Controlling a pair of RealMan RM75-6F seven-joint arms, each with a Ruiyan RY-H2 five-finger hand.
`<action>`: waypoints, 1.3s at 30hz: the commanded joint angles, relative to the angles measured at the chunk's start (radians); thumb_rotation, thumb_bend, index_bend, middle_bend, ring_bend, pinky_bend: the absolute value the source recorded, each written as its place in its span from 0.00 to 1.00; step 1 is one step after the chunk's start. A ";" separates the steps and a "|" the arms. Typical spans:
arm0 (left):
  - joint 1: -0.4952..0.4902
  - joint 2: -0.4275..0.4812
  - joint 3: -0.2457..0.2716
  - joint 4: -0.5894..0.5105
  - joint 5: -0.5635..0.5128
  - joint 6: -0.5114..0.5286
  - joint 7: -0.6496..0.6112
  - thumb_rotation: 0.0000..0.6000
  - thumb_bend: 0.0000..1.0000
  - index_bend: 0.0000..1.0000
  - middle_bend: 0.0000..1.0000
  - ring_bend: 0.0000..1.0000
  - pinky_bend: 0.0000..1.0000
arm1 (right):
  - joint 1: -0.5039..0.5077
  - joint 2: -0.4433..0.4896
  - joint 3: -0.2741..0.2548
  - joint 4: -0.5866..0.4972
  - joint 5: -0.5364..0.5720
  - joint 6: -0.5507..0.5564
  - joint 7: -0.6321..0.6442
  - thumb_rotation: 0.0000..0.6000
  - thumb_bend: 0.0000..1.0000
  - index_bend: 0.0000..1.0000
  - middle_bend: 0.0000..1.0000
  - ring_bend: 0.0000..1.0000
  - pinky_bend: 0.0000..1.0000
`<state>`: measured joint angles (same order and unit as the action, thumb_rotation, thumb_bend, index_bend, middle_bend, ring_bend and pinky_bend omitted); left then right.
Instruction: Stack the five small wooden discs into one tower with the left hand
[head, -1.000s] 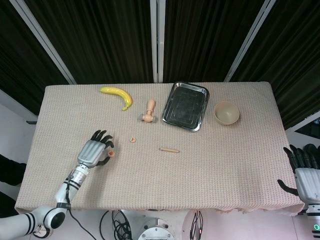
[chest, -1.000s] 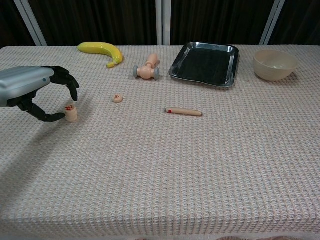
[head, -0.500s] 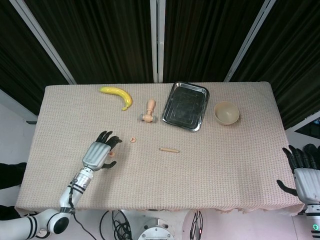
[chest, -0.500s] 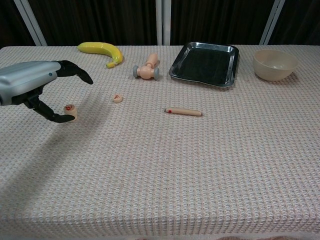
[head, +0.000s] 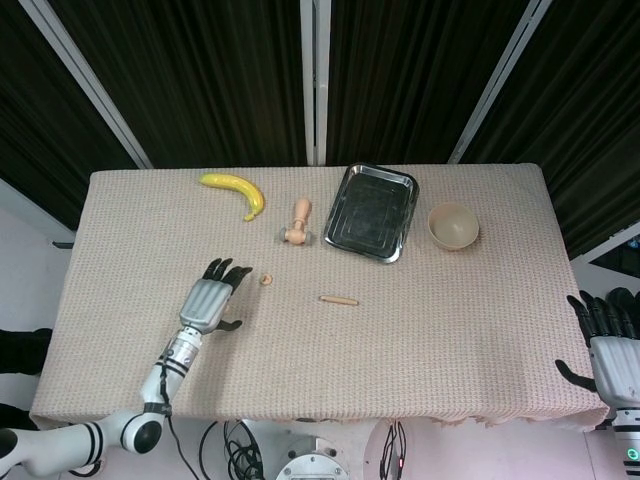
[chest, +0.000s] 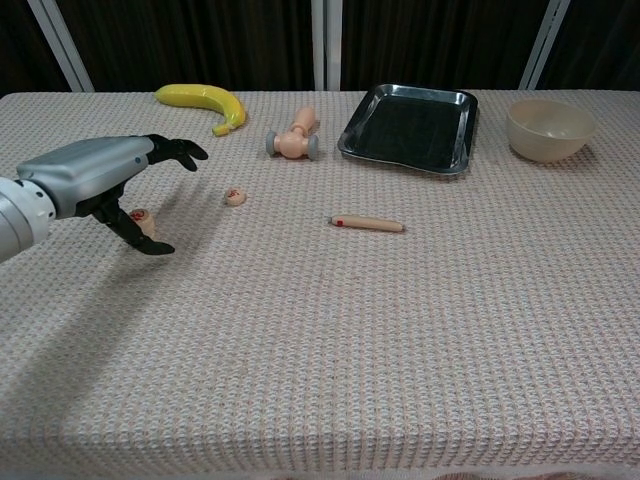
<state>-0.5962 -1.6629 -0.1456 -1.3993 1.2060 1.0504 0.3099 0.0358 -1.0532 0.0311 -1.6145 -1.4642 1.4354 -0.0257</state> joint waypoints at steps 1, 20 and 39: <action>-0.006 -0.007 -0.007 0.010 -0.004 -0.003 -0.009 1.00 0.12 0.12 0.14 0.00 0.00 | 0.000 0.001 -0.001 0.001 0.001 -0.002 -0.001 1.00 0.14 0.00 0.00 0.00 0.00; -0.014 0.016 -0.007 0.031 -0.013 -0.024 -0.033 1.00 0.21 0.13 0.15 0.00 0.00 | 0.003 0.001 0.000 -0.004 0.000 -0.006 -0.010 1.00 0.14 0.00 0.00 0.00 0.00; -0.017 0.045 0.009 0.044 0.021 -0.049 -0.112 1.00 0.20 0.14 0.15 0.00 0.00 | 0.006 -0.001 0.000 -0.017 0.004 -0.009 -0.031 1.00 0.14 0.00 0.00 0.00 0.00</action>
<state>-0.6133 -1.6168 -0.1369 -1.3565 1.2262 1.0011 0.1989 0.0420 -1.0544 0.0315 -1.6314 -1.4607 1.4269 -0.0563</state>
